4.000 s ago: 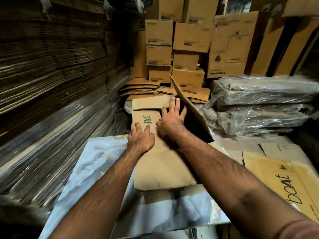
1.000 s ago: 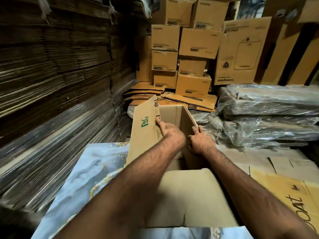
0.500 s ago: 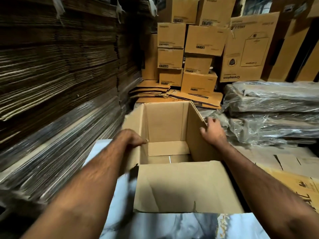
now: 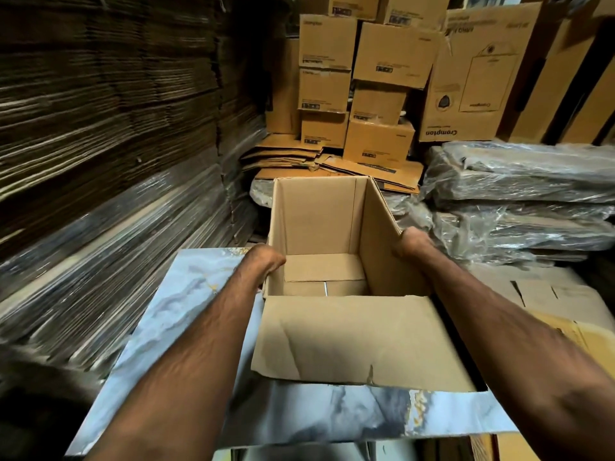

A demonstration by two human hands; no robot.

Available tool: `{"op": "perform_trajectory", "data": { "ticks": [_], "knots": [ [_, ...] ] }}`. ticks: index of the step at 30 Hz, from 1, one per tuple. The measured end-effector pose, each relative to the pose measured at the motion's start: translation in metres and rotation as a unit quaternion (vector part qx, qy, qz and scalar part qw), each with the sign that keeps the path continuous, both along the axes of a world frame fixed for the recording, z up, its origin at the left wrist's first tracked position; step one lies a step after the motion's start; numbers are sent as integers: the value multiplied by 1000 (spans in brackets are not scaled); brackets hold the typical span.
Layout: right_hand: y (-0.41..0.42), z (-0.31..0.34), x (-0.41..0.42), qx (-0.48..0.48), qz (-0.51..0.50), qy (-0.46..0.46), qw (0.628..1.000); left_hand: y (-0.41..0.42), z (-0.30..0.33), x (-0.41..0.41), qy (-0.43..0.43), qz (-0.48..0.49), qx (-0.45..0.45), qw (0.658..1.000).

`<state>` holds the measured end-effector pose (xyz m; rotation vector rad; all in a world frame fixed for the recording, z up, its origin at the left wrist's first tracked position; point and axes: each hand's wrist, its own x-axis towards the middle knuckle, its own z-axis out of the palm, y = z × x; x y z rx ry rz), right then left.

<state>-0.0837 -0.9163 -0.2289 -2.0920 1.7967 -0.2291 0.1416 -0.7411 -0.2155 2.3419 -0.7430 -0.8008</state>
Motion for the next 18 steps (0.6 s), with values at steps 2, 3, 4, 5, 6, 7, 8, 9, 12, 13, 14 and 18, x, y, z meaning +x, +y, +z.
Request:
{"op": "perform_trajectory", "data": {
  "ticks": [2, 3, 4, 5, 6, 7, 8, 9, 12, 13, 14, 18],
  "knots": [
    [4, 2, -3, -14, 7, 6, 1000, 3, -3, 4, -46, 4, -7, 999],
    [4, 3, -5, -17, 6, 3, 1000, 3, -3, 4, -47, 9, -17, 999],
    [4, 5, -8, -23, 7, -8, 1000, 2, -4, 6, -44, 23, -37, 998],
    [5, 8, -9, -30, 10, -25, 999, 4, 0, 4, -44, 40, -59, 996],
    [5, 11, -9, -44, 12, -47, 998, 4, 3, 5, -43, 55, -77, 995],
    [5, 16, -9, -58, 11, -69, 996, 5, 8, 6, -43, 63, -94, 993],
    [5, 21, -9, -75, 7, -91, 993, 3, 10, 8, -49, 72, -110, 990],
    [5, 26, -9, -94, 10, -112, 989, 5, 15, 9, -54, 83, -130, 987],
    [10, 41, -12, -154, 24, -159, 975, 10, 22, 19, -80, 100, -194, 973],
    [12, 46, -13, -171, 19, -158, 972, 12, 26, 21, -89, 103, -208, 969],
    [13, 50, -14, -183, 6, -150, 972, 13, 30, 22, -106, 110, -218, 964],
    [22, 60, -15, -188, -24, -133, 973, 17, 41, 25, -152, 118, -244, 950]
  ]
}}
